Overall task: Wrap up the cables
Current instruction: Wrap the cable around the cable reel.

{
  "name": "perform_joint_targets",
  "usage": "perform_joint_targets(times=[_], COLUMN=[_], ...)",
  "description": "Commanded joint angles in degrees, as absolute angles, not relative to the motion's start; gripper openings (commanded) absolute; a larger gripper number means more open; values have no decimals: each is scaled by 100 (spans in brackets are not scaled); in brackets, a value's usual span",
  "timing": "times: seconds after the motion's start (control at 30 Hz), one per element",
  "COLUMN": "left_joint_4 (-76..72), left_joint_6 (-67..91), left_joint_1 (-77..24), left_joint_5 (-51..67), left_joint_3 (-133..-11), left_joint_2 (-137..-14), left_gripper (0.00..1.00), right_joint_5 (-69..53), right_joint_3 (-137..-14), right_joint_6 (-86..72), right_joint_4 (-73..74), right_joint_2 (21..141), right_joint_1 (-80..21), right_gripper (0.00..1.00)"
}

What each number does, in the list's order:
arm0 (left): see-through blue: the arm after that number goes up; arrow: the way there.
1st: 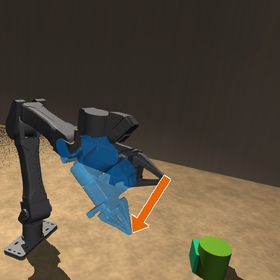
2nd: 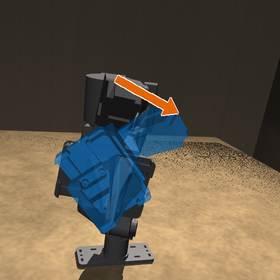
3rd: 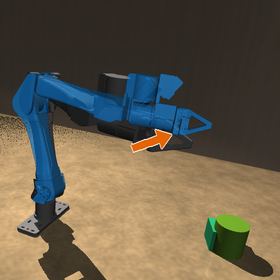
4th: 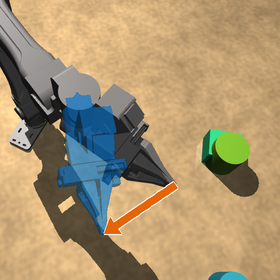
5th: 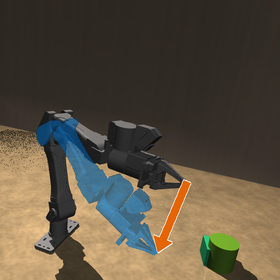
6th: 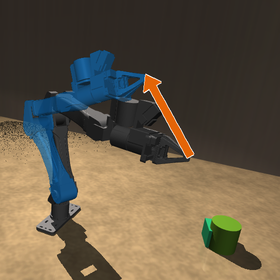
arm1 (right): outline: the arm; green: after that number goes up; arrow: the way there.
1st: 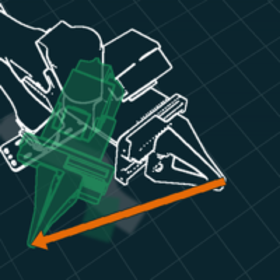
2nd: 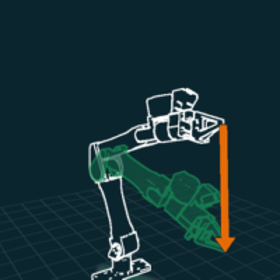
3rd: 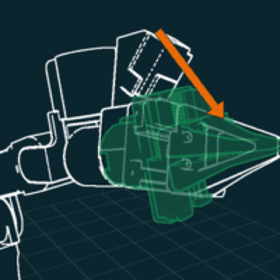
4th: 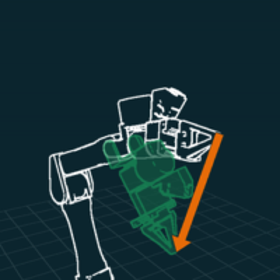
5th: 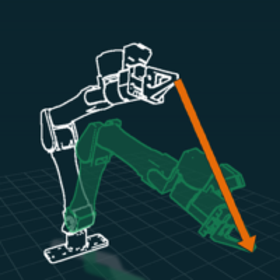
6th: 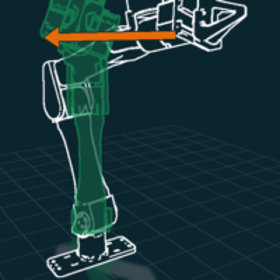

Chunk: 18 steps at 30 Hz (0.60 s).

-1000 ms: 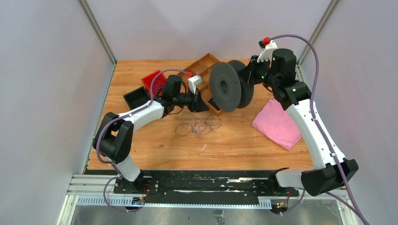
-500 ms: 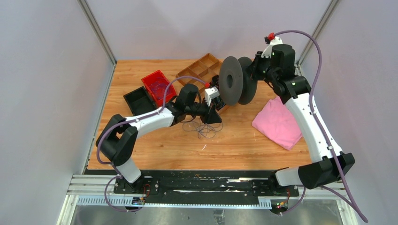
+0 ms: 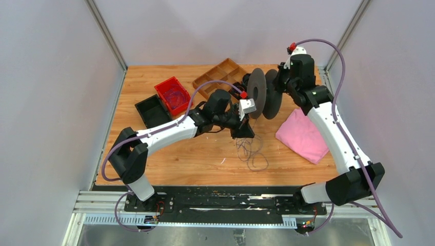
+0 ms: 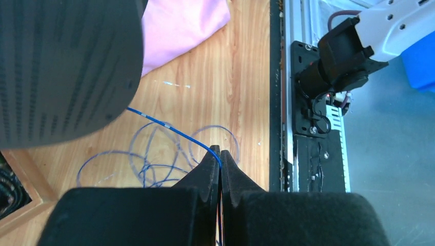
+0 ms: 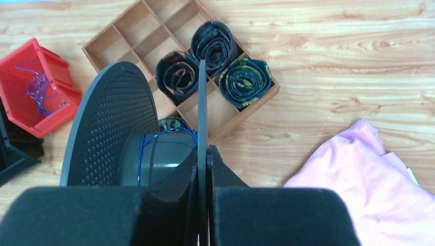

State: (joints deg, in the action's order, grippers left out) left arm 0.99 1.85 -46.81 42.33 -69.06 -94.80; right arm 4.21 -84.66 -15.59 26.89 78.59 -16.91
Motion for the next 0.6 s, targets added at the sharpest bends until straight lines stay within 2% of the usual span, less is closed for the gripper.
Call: perform_joint_targets(times=[0.0, 0.37, 0.57], left_joint_4=[915, 632, 975], left_joint_6=[-236, 875, 940], left_joint_1=[-4943, -4983, -4967], left_joint_5=[4549, 4931, 5043], left_joint_3=[-7398, -8440, -8971], left_joint_2=[-9495, -9733, -9947], left_gripper=[2, 6, 7], right_joint_5=[915, 1050, 965], right_joint_3=[-8205, -7187, -6998], right_joint_6=[-1324, -805, -540], right_joint_4=[1994, 1279, 1159], right_joint_2=[7615, 7249, 7186], right_joint_1=[-1840, -2129, -2212], right_gripper=[1, 1, 1])
